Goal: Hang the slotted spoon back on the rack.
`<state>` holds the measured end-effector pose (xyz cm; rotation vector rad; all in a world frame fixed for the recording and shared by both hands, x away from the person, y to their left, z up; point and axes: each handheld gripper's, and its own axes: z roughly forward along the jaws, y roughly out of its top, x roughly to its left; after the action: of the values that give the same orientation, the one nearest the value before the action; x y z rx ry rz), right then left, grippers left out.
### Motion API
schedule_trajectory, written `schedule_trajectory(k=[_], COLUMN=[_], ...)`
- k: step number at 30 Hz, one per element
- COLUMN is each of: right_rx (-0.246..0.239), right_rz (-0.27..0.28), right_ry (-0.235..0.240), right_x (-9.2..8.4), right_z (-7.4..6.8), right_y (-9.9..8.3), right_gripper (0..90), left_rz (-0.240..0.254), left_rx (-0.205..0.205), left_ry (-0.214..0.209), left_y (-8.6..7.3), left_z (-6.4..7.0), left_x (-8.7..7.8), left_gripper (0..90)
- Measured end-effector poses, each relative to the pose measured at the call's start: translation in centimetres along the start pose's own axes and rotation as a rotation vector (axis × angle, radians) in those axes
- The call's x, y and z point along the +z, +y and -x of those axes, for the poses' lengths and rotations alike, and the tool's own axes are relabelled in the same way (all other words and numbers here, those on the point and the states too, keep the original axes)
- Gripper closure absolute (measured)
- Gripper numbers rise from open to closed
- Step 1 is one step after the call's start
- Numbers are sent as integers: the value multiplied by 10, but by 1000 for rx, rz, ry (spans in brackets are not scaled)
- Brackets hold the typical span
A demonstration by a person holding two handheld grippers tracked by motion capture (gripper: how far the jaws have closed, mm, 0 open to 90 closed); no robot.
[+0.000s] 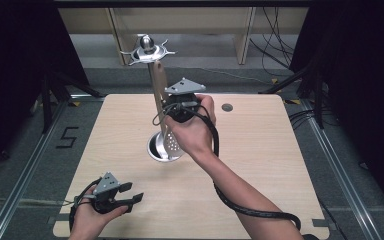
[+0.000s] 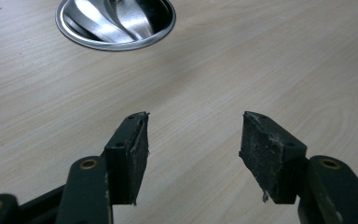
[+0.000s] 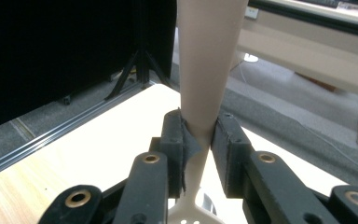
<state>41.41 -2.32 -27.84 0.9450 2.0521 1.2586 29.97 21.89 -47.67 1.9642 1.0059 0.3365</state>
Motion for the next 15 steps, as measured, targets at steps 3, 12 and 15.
schedule_trajectory(k=[3, 12, 15], right_rx=[23, 11, -24], right_rz=[-24, -16, 5], right_ry=[18, 20, 48], right_x=[2, 4, 3], right_z=[-1, 0, 2], right_y=[2, 1, -4], right_gripper=[757, 752, 611], left_rz=[-6, 1, -4], left_rx=[1, 3, 9], left_ry=[-4, 1, -2], left_y=[0, 0, 0], left_z=[0, 0, -1], left_x=[-1, -1, -2], left_gripper=[409, 409, 409])
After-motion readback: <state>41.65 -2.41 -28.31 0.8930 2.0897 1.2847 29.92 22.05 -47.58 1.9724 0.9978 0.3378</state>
